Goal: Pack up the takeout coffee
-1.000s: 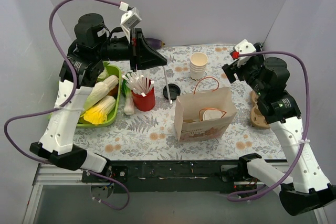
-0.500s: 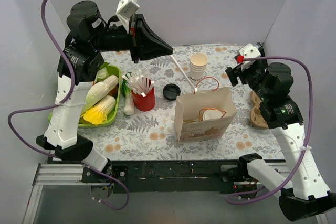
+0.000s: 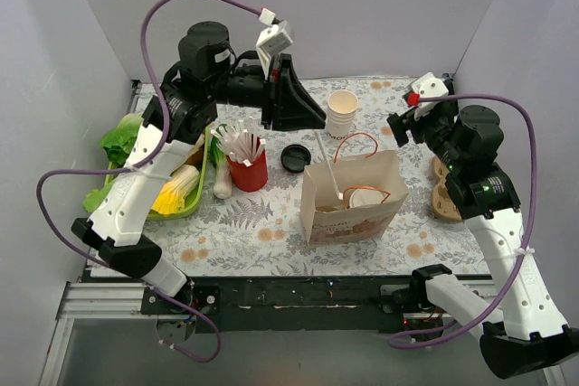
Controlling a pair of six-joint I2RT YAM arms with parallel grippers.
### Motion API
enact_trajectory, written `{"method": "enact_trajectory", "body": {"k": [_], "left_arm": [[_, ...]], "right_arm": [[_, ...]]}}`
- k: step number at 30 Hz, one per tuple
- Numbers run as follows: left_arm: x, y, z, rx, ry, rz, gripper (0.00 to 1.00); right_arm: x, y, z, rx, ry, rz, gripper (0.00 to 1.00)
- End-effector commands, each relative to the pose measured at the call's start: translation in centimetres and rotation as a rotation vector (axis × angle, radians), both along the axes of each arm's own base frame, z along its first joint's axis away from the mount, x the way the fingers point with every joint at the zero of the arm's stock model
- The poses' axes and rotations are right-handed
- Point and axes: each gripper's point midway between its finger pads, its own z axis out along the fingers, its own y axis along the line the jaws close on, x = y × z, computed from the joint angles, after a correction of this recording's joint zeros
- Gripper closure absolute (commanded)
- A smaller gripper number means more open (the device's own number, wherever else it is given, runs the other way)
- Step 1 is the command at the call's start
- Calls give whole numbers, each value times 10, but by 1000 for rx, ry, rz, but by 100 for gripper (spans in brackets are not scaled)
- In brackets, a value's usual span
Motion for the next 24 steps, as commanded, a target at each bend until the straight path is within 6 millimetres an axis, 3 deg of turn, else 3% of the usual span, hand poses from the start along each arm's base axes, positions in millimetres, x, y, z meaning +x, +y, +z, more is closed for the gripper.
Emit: {"method": "enact_trajectory", "body": {"k": [1,4,7,8,11,13,14,15,16,18,19,24], "left_arm": [[8,-12,-3,-3,-6,3,56],[21,-16,6,-21,-75,49,31],[42,-11,18,-32,-201,181,19],[60,-8,21,-29,-236,282,16],[83,8,28,-24,-324,442,8],[111,22,19,28,-366,607,4],[115,33,24,30,-396,669,2],[134,49,21,65,-412,795,2],[144,58,6,108,-412,847,2],[157,89,5,141,-450,955,2],[166,99,-11,185,-435,994,2],[177,159,-52,279,-310,1134,2]], "right_arm": [[-3,3,14,17,-36,27,13],[-4,-6,11,0,0,-17,13],[-1,-24,7,-6,46,-114,13],[-2,-25,7,-9,53,-121,13],[-8,-23,5,-15,108,-101,13],[-14,-11,-7,2,187,-38,13],[-17,-8,-6,12,197,-23,13],[-19,-6,-6,26,211,-14,11],[-19,-5,-7,72,237,-31,10],[-16,-15,-1,117,244,-108,10],[-11,-19,-4,153,272,-158,7],[-2,-35,8,182,271,-278,2]]}}
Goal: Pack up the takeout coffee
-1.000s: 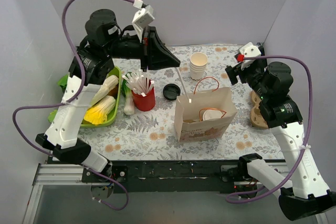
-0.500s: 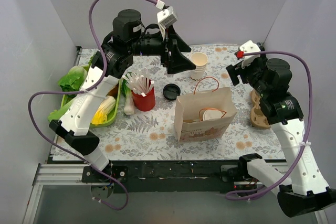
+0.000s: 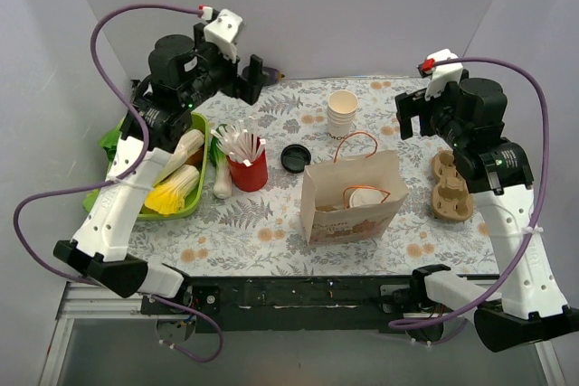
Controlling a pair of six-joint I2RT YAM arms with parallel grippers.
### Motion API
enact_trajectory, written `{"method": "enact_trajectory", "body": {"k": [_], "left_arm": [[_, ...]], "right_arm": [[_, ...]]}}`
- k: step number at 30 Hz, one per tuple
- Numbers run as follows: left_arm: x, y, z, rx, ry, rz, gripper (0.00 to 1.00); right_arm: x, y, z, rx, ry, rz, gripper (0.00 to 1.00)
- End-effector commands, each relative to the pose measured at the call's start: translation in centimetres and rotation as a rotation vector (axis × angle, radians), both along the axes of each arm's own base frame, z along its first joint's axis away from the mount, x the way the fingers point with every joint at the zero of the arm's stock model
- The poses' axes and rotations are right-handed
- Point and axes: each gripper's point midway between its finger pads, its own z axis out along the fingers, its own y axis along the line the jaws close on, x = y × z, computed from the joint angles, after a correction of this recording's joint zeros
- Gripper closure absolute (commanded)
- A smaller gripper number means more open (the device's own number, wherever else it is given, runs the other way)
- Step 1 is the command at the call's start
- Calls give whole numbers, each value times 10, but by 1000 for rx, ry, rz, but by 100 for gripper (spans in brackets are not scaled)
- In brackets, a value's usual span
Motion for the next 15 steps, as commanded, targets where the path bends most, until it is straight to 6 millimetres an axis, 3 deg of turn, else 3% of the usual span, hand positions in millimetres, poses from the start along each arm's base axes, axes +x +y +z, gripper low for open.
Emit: {"method": "enact_trajectory", "body": {"k": [1,2,7,12,13,14,15], "left_arm": [[7,67,-21,17,33,229,2],[10,71,-39,27,59,240,2],[20,108,-66,-5,131,322,2],[29,112,-50,-51,133,327,2],[31,114,-50,-53,132,333,2],[35,116,-46,-58,119,344,2],[36,117,-41,-65,109,346,2]], "right_arm": [[1,-17,19,62,-15,-138,2],[-1,-18,21,69,-22,-147,2],[-9,-25,41,76,-71,-171,2],[-6,-24,68,45,-139,-139,2],[2,-22,67,41,-131,-140,2],[11,-27,85,51,-154,-186,2],[26,-26,85,48,-154,-197,2]]}}
